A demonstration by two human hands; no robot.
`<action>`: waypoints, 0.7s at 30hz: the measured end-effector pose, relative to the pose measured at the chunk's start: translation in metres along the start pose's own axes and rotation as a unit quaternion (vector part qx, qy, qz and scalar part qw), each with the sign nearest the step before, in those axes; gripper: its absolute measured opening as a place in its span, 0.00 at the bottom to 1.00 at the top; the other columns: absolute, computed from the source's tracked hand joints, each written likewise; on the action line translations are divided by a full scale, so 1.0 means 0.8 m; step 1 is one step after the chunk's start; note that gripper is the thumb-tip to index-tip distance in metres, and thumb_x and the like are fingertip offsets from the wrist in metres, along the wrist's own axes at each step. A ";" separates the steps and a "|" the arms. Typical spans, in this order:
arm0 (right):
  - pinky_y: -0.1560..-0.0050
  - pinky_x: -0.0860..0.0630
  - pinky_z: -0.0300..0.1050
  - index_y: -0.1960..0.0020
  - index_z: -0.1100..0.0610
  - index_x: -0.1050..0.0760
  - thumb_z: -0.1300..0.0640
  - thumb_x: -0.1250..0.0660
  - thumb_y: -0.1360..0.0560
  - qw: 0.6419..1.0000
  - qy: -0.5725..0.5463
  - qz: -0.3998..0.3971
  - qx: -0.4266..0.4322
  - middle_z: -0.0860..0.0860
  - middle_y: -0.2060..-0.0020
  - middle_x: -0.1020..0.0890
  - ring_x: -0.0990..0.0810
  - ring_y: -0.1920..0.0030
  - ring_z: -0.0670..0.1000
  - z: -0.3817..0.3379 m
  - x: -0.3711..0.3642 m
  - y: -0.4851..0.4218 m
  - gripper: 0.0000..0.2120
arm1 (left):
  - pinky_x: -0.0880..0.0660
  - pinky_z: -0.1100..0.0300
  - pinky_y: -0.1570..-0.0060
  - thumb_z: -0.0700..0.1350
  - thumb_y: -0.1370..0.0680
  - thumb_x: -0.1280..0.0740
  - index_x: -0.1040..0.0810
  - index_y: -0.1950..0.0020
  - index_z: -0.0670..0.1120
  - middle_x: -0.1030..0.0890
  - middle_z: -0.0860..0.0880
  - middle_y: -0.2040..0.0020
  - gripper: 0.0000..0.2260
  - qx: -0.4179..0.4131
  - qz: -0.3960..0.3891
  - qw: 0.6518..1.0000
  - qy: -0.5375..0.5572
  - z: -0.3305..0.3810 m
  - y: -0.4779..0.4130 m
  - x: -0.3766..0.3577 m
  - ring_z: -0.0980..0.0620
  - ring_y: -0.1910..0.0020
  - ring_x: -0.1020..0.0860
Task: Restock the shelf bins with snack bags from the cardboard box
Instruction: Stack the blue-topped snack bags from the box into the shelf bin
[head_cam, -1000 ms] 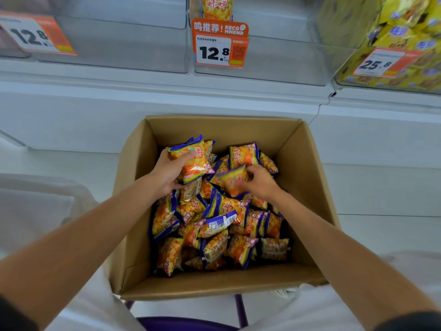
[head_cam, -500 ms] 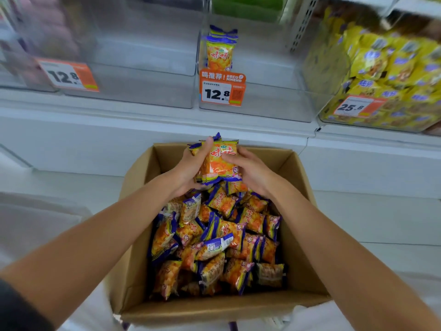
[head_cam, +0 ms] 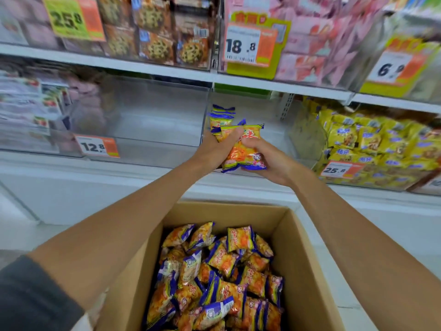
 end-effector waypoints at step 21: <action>0.41 0.24 0.48 0.35 0.50 0.29 0.68 0.29 0.29 0.996 0.083 -0.044 -0.009 0.51 0.41 0.20 0.19 0.43 0.51 0.023 0.102 -0.198 0.27 | 0.36 0.48 0.27 0.75 0.45 0.26 0.40 0.24 0.56 0.36 0.49 0.25 0.54 -0.030 -0.038 0.963 -0.267 -0.044 -0.193 0.054 0.50 0.24 0.40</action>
Point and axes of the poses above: each hand's wrist, its own y-axis away from the middle knuckle, its own x-axis out of the back of the hand, z = x × y, the point moved 3 cm from there along -y, towards the middle knuckle
